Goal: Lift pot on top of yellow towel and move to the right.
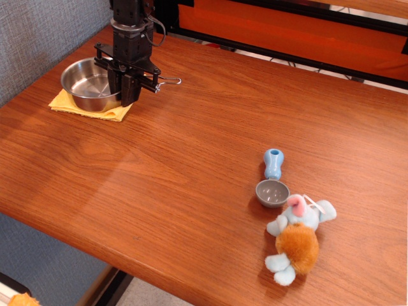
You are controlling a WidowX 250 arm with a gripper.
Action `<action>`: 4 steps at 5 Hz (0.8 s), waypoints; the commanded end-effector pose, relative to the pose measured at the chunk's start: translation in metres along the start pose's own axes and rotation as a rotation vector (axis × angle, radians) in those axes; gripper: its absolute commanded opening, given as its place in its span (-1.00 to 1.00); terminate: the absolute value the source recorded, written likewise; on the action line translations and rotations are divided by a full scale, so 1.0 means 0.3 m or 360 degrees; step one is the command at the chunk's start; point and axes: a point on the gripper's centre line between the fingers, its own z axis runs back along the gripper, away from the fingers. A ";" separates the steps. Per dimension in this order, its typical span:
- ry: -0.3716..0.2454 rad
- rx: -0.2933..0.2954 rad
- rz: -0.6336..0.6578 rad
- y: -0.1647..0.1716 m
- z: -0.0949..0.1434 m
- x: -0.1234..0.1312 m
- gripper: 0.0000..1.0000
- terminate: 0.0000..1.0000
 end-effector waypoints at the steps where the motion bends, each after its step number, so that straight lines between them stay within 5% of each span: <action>1: -0.0065 0.0161 0.0042 0.030 0.194 0.006 -1.00 -1.00; 3: -0.0029 0.0372 0.0094 0.012 0.308 0.002 -1.00 -1.00; 4: -0.0028 0.0437 0.0117 -0.084 0.362 -0.021 -1.00 -1.00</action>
